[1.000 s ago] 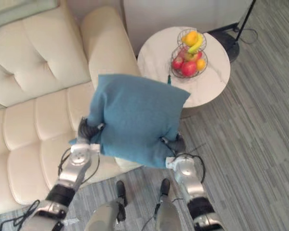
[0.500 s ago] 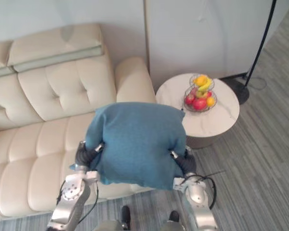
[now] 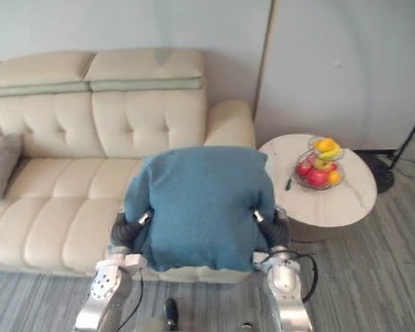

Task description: Pick up cushions and gather them together orderly.

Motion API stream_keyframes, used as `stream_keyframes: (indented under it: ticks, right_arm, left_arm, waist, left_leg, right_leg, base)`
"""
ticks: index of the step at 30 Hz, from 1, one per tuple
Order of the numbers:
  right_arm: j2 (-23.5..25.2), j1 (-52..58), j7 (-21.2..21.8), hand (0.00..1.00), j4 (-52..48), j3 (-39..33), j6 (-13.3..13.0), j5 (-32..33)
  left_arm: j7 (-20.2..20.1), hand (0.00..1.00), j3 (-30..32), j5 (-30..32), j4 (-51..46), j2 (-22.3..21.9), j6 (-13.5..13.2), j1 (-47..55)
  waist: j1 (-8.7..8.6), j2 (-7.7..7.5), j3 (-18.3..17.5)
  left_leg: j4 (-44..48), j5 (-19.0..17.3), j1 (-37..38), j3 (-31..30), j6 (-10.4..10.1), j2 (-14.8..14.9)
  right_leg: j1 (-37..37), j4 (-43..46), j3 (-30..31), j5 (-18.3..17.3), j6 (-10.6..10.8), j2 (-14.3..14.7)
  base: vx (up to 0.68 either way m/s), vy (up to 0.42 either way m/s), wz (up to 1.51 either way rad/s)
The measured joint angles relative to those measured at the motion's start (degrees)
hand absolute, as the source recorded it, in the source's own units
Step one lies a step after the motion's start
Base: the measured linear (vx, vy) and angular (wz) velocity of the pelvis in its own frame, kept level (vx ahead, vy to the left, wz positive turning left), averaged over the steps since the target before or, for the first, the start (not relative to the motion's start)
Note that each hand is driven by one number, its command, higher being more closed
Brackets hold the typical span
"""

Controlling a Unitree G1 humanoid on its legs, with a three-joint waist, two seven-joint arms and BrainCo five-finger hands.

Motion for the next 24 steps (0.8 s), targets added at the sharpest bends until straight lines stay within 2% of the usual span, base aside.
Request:
stream_keyframes:
  ticks: [1,2,3,4,5,6,7,8,9,11,12,14,15,16,17,18,19,20,21,22,23,24]
  right_arm:
    - [0.3,-0.4,-0.2,1.00,1.3,-0.5,0.0,-0.1]
    - [0.4,-0.2,-0.2,1.00,1.6,-0.6,0.0,-0.2]
    - [0.6,-0.3,-0.2,1.00,2.6,-0.7,0.0,-0.3]
    - [0.9,-0.4,-0.2,1.00,4.0,-0.6,0.4,-0.3]
    - [0.9,-0.3,-0.2,1.00,4.5,-0.7,0.5,-0.3]
    - [0.7,-0.2,-0.3,1.00,5.3,-0.7,0.9,-0.4]
    - [0.7,0.0,-0.3,1.00,6.1,-0.9,1.6,-0.4]
    - [0.8,0.0,-0.1,1.00,7.3,-0.9,2.0,-0.4]
    - [1.0,0.0,0.1,1.00,7.8,-0.9,2.1,-0.4]
    - [3.0,0.0,0.4,1.00,7.8,-0.7,2.2,-0.3]
    - [3.3,0.1,0.5,1.00,7.6,-0.7,2.2,-0.3]
    - [3.3,0.1,0.5,1.00,7.3,-0.6,2.2,-0.3]
    - [2.8,0.5,0.5,1.00,7.0,-0.6,2.2,-0.2]
    - [2.7,1.1,0.3,1.00,6.4,-0.7,2.2,-0.2]
    - [2.8,2.5,0.1,1.00,4.6,-0.7,2.2,-0.2]
    - [2.6,3.9,0.0,1.00,2.4,-1.0,2.2,-0.2]
    - [2.9,5.0,-0.1,1.00,0.5,-1.2,2.4,-0.2]
    - [3.2,6.8,-0.2,1.00,-2.9,-1.3,2.4,-0.1]
    - [3.0,7.7,-0.3,1.00,-5.2,-1.3,2.4,-0.1]
    - [2.8,8.1,-0.5,1.00,-7.6,-1.3,2.4,-0.1]
    - [2.7,8.0,-0.7,1.00,-9.4,-1.3,2.4,-0.1]
    - [3.0,7.3,-0.8,1.00,-11.1,-1.2,1.9,-0.1]
  left_arm:
    - [-0.2,1.00,-0.5,-0.9,1.4,0.3,0.0,-0.6]
    - [-0.2,1.00,-0.8,-0.9,1.9,0.7,0.0,-1.1]
    - [-0.2,1.00,-1.0,-0.9,2.3,1.2,0.0,-1.4]
    - [-0.3,1.00,-1.0,-0.9,2.5,1.6,0.0,-1.5]
    - [-0.4,1.00,-1.1,-0.9,2.9,1.5,0.0,-1.5]
    - [-0.6,1.00,-1.5,-1.1,4.2,1.4,0.1,-1.6]
    - [-1.1,1.00,-1.7,-1.5,5.1,1.4,0.3,-1.4]
    - [-1.3,1.00,-1.7,-1.6,5.3,2.0,0.5,-1.3]
    - [-1.3,1.00,-1.7,-1.6,5.3,2.6,0.5,-1.3]
    - [-1.3,1.00,-1.7,-1.6,5.3,4.0,0.5,-1.3]
    - [-1.3,1.00,-1.7,-1.6,5.3,4.5,0.5,-1.3]
    - [-1.3,1.00,-2.0,-1.6,5.3,4.8,0.5,-1.4]
    - [-1.4,1.00,-2.5,-1.6,5.2,4.8,0.6,-1.3]
    - [-1.4,1.00,-2.8,-1.5,5.0,4.8,0.7,-1.3]
    - [-1.4,1.00,-3.2,-1.4,4.5,4.7,1.2,-1.3]
    - [-1.4,1.00,-3.3,-1.3,4.4,3.8,1.5,-1.2]
    - [-1.5,1.00,-3.4,-1.3,4.0,3.3,1.5,-0.9]
    - [-1.9,1.00,-3.4,-1.3,3.0,3.3,1.5,-0.9]
    - [-2.4,1.00,-3.4,-1.3,2.6,3.3,1.4,-0.8]
    - [-2.5,1.00,-3.4,-1.3,1.8,3.4,1.4,-0.6]
    - [-2.5,1.00,-3.4,-1.4,0.9,3.3,1.3,-0.1]
    - [-2.5,1.00,-3.3,-1.4,-0.4,3.3,1.2,0.9]
  waist:
    - [-0.31,-0.14,-0.4]
    - [-0.45,-0.22,-0.6]
    - [-0.62,-1.00,-0.5]
    - [-0.59,-1.97,-0.1]
    - [-0.64,-2.15,0.0]
    - [-0.69,-2.25,0.2]
    - [-0.78,-2.27,0.4]
    - [-0.77,-2.23,1.4]
    - [-0.91,-2.14,1.8]
    - [-1.45,-2.79,3.0]
    - [-1.47,-3.44,3.0]
    - [-2.03,-4.38,3.2]
    - [-2.36,-4.80,3.0]
    - [-2.49,-5.33,2.9]
    - [-2.49,-6.04,2.6]
    - [-2.38,-5.06,2.5]
    - [-2.41,-3.88,2.1]
    - [-2.59,-3.85,2.2]
    - [-2.02,-3.72,2.3]
    - [-1.21,-3.89,2.6]
    - [-0.12,-3.85,2.7]
    - [1.42,-3.76,2.6]
  left_leg:
    - [-2.1,1.1,0.1,-0.8,-2.0,-2.5]
    - [-2.9,1.4,0.1,-1.0,-1.6,-3.8]
    - [-3.5,1.5,-0.1,-1.5,-0.8,-5.7]
    - [-2.5,0.6,-1.1,-2.1,0.5,-7.4]
    - [-1.6,-0.3,-1.7,-2.6,0.6,-8.1]
    - [-0.9,-1.4,-2.0,-3.7,1.8,-9.4]
    - [-0.9,-2.0,-1.4,-4.3,2.6,-10.3]
    - [-1.6,-2.5,0.5,-5.4,3.4,-10.8]
    - [-2.0,-2.6,1.2,-6.5,3.6,-10.9]
    - [-4.9,-2.6,3.4,-8.6,3.8,-11.5]
    - [-6.8,-2.4,4.4,-9.8,4.2,-12.6]
    - [-8.9,-2.1,6.2,-10.0,3.7,-14.8]
    - [-9.0,-2.0,6.8,-10.3,3.6,-16.2]
    - [-9.0,-2.2,7.4,-10.9,3.9,-17.6]
    - [-8.4,-3.0,8.1,-11.5,4.7,-19.2]
    - [-5.6,-4.4,7.7,-12.8,5.2,-19.1]
    - [-2.4,-5.4,6.4,-13.2,4.4,-18.3]
    - [3.8,-6.6,4.5,-12.4,3.2,-17.3]
    - [11.7,-7.5,1.8,-11.1,2.8,-15.4]
    - [23.1,-7.4,-1.9,-9.4,2.5,-12.9]
    - [30.5,-7.9,-4.7,-7.9,1.7,-10.1]
    - [35.5,-10.2,-6.8,-8.1,1.8,-6.7]
  right_leg:
    - [-0.2,-0.2,-0.4,0.9,1.4,-1.9]
    - [-0.2,-0.4,-0.6,1.3,2.0,-2.9]
    - [-0.2,-0.8,-1.3,2.0,2.4,-4.4]
    - [-0.2,-0.4,-2.1,2.7,2.7,-6.2]
    - [-0.6,1.2,-2.5,2.8,2.6,-7.3]
    - [-2.1,6.5,-1.8,2.8,1.7,-9.7]
    - [-4.4,12.2,2.0,3.2,-2.6,-11.1]
    - [-8.2,19.6,10.7,4.0,-5.1,-11.3]
    - [-9.6,23.0,15.5,1.5,-4.4,-9.5]
    - [-13.6,29.0,23.9,-5.2,-1.7,-1.4]
    - [-15.4,29.9,25.8,-7.6,-0.8,2.1]
    - [-17.4,27.9,25.3,-9.7,-0.8,6.3]
    - [-17.4,25.4,24.3,-9.9,-1.6,7.2]
    - [-17.3,23.3,23.6,-9.4,-3.5,7.5]
    - [-16.6,19.9,22.3,-8.3,-6.8,7.6]
    - [-14.9,18.0,20.4,-9.3,-8.1,7.2]
    - [-13.1,16.3,18.4,-8.7,-8.1,7.5]
    - [-10.4,13.3,16.9,-8.3,-7.9,7.7]
    - [-7.9,10.8,16.4,-7.4,-8.1,8.6]
    - [-4.8,8.3,16.9,-7.2,-8.2,9.2]
    - [-2.8,6.8,17.9,-7.3,-8.3,10.1]
    - [-1.3,5.9,19.9,-7.3,-8.3,10.8]
  base:
    - [0.02,0.227,0.45]
    - [0.02,0.293,0.47]
    - [0.01,0.257,0.47]
    - [0.02,0.252,0.48]
    - [0.01,0.267,0.52]
    - [0.03,0.294,0.51]
    - [0.05,0.386,0.51]
    - [0.06,0.307,0.45]
    - [0.06,0.236,0.56]
    - [0.10,0.150,0.62]
    - [0.12,0.109,0.50]
    - [0.16,0.068,0.63]
    - [0.20,0.044,0.75]
    - [0.25,0.011,0.70]
    - [0.31,-0.032,0.56]
    - [0.34,-0.033,0.56]
    - [0.35,-0.013,0.65]
    - [0.33,-0.022,0.59]
    - [0.37,-0.011,0.38]
    - [0.29,-0.014,-0.07]
    - [0.27,0.041,-0.59]
    - [0.25,0.057,-0.91]
